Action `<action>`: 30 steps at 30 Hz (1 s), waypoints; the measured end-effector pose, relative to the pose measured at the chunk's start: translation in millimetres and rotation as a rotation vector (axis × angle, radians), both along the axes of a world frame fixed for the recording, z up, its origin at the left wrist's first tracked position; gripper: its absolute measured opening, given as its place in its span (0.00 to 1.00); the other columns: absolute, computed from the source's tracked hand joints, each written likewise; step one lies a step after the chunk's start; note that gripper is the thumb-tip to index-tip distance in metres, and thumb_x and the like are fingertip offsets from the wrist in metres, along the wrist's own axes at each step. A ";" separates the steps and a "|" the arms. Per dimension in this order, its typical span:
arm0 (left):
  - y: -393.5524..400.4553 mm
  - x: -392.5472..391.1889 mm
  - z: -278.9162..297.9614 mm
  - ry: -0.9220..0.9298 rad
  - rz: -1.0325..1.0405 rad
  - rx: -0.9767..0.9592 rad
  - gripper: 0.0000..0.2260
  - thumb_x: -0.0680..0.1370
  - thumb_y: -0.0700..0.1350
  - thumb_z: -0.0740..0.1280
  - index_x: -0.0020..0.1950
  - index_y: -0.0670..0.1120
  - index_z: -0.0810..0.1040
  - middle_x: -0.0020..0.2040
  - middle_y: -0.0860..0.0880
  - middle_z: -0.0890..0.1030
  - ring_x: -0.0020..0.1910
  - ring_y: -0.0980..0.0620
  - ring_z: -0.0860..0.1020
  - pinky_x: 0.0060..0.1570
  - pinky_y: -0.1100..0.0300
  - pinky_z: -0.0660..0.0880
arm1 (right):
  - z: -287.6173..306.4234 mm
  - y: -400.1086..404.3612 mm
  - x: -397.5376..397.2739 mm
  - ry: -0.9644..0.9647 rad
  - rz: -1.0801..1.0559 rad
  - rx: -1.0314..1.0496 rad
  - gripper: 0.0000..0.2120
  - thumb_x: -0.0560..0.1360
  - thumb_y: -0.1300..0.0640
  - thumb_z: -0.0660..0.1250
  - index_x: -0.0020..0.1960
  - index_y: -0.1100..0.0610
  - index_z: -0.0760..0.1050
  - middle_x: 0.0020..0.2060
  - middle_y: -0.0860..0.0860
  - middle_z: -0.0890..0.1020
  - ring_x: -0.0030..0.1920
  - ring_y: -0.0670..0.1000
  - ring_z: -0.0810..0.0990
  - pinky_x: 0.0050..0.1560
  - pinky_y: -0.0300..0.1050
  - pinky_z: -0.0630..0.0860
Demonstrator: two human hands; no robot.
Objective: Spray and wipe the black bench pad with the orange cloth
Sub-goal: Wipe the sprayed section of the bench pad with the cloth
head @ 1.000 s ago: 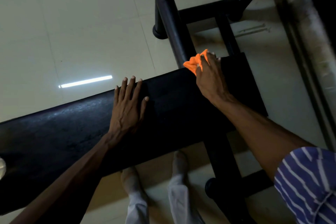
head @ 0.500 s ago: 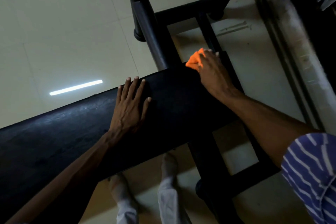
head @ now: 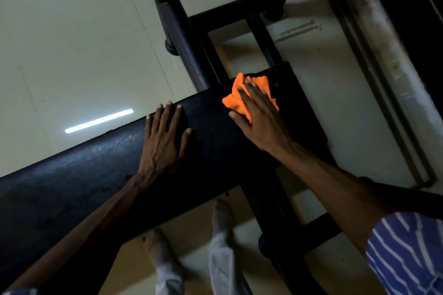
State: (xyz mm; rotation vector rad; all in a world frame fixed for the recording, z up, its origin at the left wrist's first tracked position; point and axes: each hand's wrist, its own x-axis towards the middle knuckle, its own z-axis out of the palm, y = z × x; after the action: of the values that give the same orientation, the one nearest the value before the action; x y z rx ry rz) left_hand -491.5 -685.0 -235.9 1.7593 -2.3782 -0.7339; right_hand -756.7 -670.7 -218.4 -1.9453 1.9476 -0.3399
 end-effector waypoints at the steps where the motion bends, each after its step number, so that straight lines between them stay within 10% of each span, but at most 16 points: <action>1: -0.2 -0.1 -0.4 -0.007 -0.003 -0.001 0.28 0.86 0.54 0.57 0.84 0.46 0.56 0.85 0.44 0.54 0.85 0.44 0.48 0.83 0.43 0.46 | -0.6 -4.7 -2.2 0.023 0.006 0.012 0.40 0.82 0.36 0.64 0.84 0.57 0.58 0.86 0.55 0.55 0.86 0.55 0.51 0.87 0.54 0.49; 5: 0.3 -0.8 -3.4 -0.016 0.002 -0.003 0.29 0.87 0.55 0.56 0.85 0.47 0.54 0.86 0.44 0.52 0.85 0.44 0.48 0.83 0.43 0.45 | -10.0 -15.0 1.6 0.131 -0.013 -0.016 0.46 0.77 0.26 0.60 0.85 0.52 0.57 0.86 0.54 0.54 0.86 0.55 0.51 0.86 0.57 0.49; 13: 5.1 8.5 0.5 0.005 -0.041 0.004 0.29 0.85 0.57 0.53 0.85 0.47 0.56 0.85 0.45 0.53 0.85 0.44 0.48 0.83 0.42 0.45 | -18.4 0.0 18.2 0.018 -0.220 -0.118 0.26 0.87 0.46 0.58 0.83 0.53 0.63 0.84 0.55 0.61 0.85 0.58 0.56 0.85 0.58 0.53; 19: 5.5 2.2 4.0 0.016 -0.115 -0.008 0.30 0.84 0.58 0.52 0.84 0.48 0.57 0.85 0.45 0.53 0.85 0.44 0.48 0.83 0.42 0.45 | -20.0 44.3 -5.7 0.115 0.163 -0.082 0.27 0.86 0.46 0.59 0.84 0.48 0.62 0.85 0.52 0.58 0.86 0.55 0.55 0.84 0.55 0.58; 30: -16.1 -55.3 -3.2 0.045 -0.255 -0.052 0.29 0.86 0.58 0.54 0.85 0.49 0.54 0.86 0.46 0.52 0.85 0.45 0.47 0.83 0.41 0.46 | -30.7 62.9 15.6 0.055 -0.247 -0.147 0.27 0.87 0.44 0.57 0.83 0.52 0.62 0.84 0.55 0.60 0.86 0.56 0.54 0.85 0.59 0.55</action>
State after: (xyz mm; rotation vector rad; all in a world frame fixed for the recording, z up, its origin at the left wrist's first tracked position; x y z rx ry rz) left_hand -546.8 -701.1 -239.0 1.4201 -2.5948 -0.7230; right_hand -741.0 -607.8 -249.1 -1.8182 2.2622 -0.5134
